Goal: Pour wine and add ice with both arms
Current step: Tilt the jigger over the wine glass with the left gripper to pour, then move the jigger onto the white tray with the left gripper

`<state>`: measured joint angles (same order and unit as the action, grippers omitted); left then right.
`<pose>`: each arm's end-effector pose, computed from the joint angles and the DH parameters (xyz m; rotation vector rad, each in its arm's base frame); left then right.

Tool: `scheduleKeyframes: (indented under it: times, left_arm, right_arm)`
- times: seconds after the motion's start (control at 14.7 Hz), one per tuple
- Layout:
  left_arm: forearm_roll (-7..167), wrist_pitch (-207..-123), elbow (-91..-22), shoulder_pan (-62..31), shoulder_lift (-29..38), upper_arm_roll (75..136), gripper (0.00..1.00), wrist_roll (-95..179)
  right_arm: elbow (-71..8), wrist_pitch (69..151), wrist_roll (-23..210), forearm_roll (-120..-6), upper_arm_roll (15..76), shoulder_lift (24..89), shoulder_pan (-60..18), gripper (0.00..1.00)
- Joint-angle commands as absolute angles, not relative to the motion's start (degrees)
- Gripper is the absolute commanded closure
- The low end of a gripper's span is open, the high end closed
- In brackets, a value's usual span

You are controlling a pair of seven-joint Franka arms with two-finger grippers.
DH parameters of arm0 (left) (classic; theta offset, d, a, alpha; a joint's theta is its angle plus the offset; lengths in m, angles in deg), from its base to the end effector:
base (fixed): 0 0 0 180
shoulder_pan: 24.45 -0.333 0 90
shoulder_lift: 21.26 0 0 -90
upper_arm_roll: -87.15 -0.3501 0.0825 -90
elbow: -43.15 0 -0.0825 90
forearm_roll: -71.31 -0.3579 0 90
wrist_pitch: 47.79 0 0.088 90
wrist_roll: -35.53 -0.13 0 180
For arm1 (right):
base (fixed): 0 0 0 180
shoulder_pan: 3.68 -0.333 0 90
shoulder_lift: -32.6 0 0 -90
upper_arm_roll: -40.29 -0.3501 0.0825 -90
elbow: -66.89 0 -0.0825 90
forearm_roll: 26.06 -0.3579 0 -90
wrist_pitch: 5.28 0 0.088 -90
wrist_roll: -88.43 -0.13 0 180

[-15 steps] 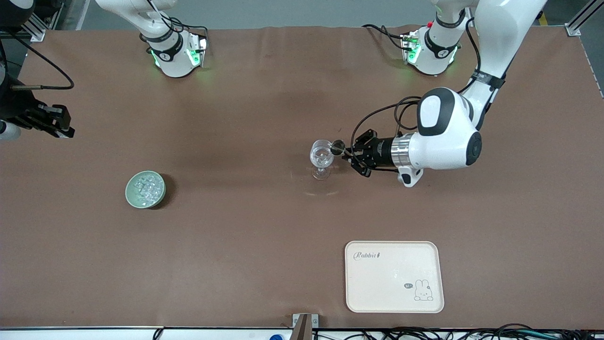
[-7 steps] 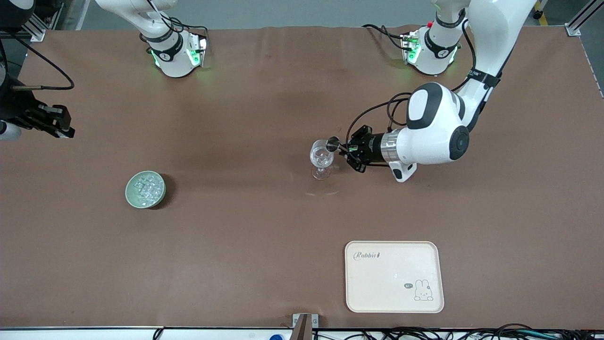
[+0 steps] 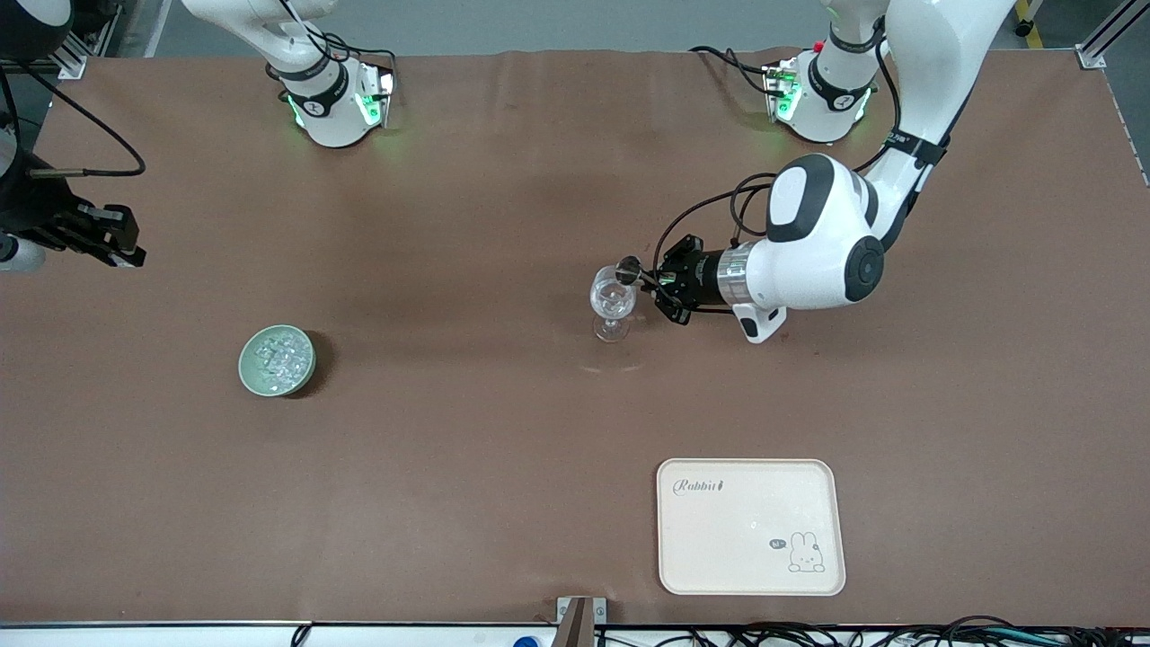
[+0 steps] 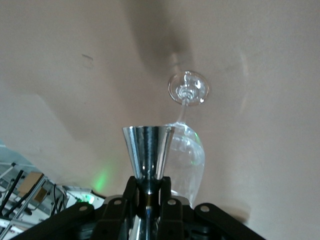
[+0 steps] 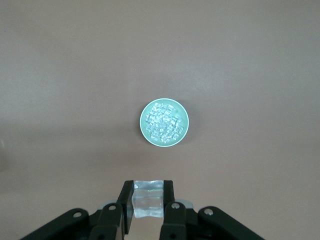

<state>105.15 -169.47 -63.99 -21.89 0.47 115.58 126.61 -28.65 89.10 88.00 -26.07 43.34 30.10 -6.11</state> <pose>0.5208 -0.3264 0.3676 2.1017 1.8011 -0.9046 0.5199 -0.0062 0.6218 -3.1388 0.0287 -0.0366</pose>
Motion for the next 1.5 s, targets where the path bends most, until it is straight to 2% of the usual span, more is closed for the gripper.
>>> scheduleKeyframes:
  times: [0.0,1.09,1.43]
  left_arm:
    - [101.9,-170.0,-64.8,-20.9,-1.0,115.4,0.99,130.1]
    - [100.0,-169.3,-63.3,-21.3,-0.5,115.7,0.99,131.4]
    - [112.9,-166.2,-61.3,-23.8,-0.4,115.6,0.99,121.4]
  right_arm:
    - [-29.5,89.9,88.9,-26.8,43.0,29.6,-5.4,0.97]
    - [-29.6,90.0,88.9,-26.8,43.1,29.8,-5.4,0.97]
    - [-29.6,90.0,88.9,-26.8,43.1,29.8,-5.4,0.97]
